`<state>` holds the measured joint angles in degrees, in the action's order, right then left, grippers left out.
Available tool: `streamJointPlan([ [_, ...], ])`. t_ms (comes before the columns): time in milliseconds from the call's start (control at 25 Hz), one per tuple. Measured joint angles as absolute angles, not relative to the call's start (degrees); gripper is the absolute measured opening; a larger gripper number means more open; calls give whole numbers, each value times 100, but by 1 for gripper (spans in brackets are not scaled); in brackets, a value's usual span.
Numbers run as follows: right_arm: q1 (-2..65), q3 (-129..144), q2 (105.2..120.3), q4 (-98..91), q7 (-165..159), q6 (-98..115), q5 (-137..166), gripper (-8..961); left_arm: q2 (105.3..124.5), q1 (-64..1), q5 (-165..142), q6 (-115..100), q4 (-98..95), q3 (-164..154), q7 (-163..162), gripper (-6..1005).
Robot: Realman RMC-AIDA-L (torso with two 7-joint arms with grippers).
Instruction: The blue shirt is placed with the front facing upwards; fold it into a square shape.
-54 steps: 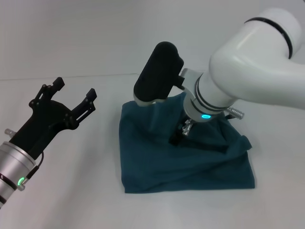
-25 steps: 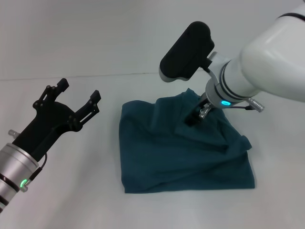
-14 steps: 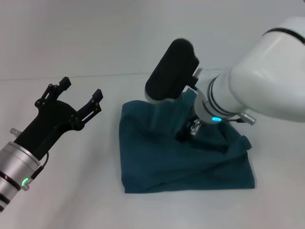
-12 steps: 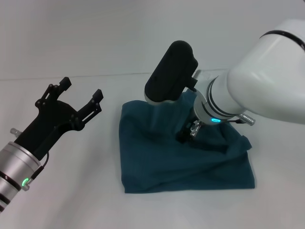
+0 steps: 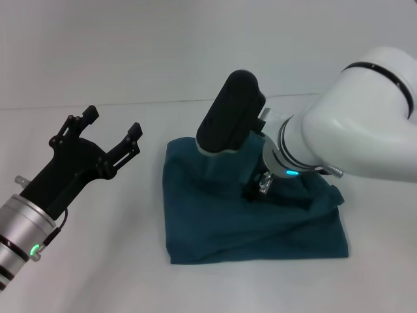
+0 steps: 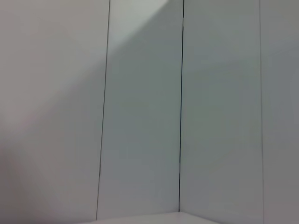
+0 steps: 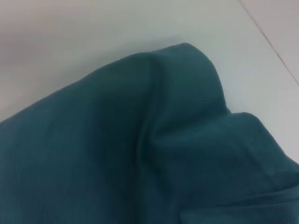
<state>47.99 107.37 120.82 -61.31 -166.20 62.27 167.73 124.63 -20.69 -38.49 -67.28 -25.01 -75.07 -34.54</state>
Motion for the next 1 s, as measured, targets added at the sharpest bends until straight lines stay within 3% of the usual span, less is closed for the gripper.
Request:
streamJointPlan([
  [1000,5054,10632,11900,-5330,-16822,5580,16814,791,12463,-2074,-3849,-6750,-2496,-7576,-3456,919],
])
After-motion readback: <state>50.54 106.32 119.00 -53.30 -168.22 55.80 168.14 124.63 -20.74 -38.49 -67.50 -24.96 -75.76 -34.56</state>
